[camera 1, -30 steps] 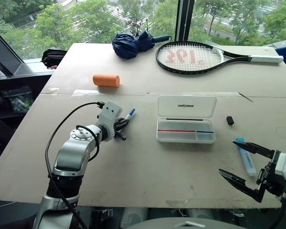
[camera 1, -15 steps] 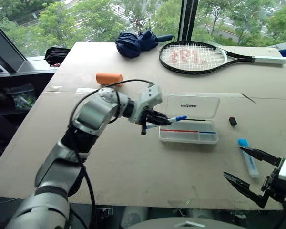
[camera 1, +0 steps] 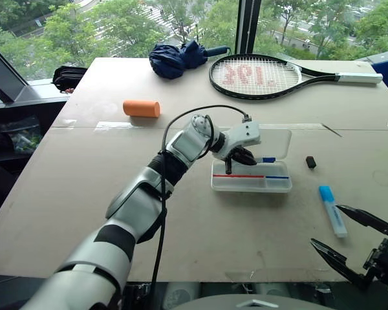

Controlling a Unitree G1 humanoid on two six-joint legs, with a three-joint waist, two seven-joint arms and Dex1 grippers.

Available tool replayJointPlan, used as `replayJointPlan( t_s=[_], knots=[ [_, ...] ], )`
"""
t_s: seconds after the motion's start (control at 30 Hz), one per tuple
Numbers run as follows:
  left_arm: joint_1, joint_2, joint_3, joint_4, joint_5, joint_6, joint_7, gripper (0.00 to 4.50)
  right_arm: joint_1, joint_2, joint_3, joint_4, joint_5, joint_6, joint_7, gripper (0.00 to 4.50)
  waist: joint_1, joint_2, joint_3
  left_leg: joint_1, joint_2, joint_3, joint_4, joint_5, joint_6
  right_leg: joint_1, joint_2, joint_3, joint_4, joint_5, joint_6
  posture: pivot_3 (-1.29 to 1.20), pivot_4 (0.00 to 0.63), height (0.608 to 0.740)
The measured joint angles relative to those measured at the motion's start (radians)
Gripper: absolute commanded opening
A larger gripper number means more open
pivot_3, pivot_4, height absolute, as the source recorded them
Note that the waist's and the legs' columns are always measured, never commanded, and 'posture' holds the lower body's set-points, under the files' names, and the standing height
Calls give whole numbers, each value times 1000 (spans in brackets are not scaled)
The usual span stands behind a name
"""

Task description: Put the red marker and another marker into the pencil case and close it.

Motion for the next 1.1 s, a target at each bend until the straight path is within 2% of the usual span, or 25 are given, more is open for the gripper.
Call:
replayJointPlan(
  t_s=[0.03,0.1,0.17,0.37,0.4,0.43,0.53,0.63,0.7,0.73,0.8,0.83,0.93,1.1],
  knots=[
    [0,-4,2,8,1,-9,-8,1885,1,3,0,0,-1,-5,-2,4500,1,0,0,0,1,0,0,0,0,0,0,0,0,0,0,0,150,730],
    [0,-4,17,4,-2,-4,-27,2792,2,9,0,-2,-1,-6,-11,4500,2,0,0,0,3,0,0,0,0,0,0,0,0,0,0,0,150,730],
    [2,11,42,-26,-13,21,-48,2792,3,12,0,-4,-1,-6,-21,4500,1,0,1,0,3,0,0,0,0,0,0,0,0,0,0,0,150,730],
    [112,133,171,-340,-150,188,-134,2792,-37,14,11,-21,-37,85,-148,4500,-11,2,0,0,5,0,-1,0,0,-1,0,1,1,0,0,0,150,730],
    [220,194,242,-526,-240,257,-149,2792,-77,1,32,-31,-69,182,-238,4500,-15,2,0,0,6,1,-1,0,0,-2,0,2,1,0,-1,0,150,730],
    [291,234,288,-638,-313,318,-160,2792,-105,-5,47,-27,-87,273,-311,4500,-12,3,0,0,6,1,-1,0,-1,-3,-1,2,2,0,-1,0,150,730],
    [443,353,403,-845,-458,428,-185,2792,-189,-6,88,-23,-110,487,-464,4500,-13,3,0,0,7,1,-1,0,-1,-3,-2,3,2,0,-1,0,150,730],
    [562,445,481,-991,-547,457,-196,2792,-295,3,115,-21,-73,716,-581,4500,5,4,0,-1,6,0,-1,1,-1,-2,-2,3,1,-1,-3,0,150,730],
    [617,477,520,-1064,-591,469,-184,2822,-370,22,124,-20,-34,834,-628,4000,15,4,0,-1,5,1,0,1,-1,-2,-2,2,1,-2,-4,0,150,730],
    [652,502,541,-1111,-615,472,-174,2822,-406,24,129,-16,-23,898,-651,3587,16,4,0,-1,4,1,0,1,-1,-2,-3,2,1,-2,-4,0,150,730],
    [697,526,572,-1178,-651,476,-148,2822,-436,20,129,2,-12,974,-669,2646,18,4,0,-1,3,1,0,0,-1,-2,-4,2,0,-1,-4,0,150,730],
    [718,533,582,-1210,-665,479,-132,2822,-446,19,129,10,-10,1000,-674,2032,17,4,0,-1,3,1,0,0,-1,-1,-4,2,0,-1,-2,0,150,730],
    [779,536,595,-1317,-717,496,-60,2822,-459,-11,127,19,-11,1020,-666,696,13,4,0,0,3,2,0,0,0,-1,-3,2,0,0,-1,0,150,730],
    [872,537,645,-1407,-787,504,66,2822,-435,-99,123,45,-37,955,-592,629,12,4,0,1,4,2,0,0,0,-1,-2,2,0,0,-1,0,150,730]
  ],
)
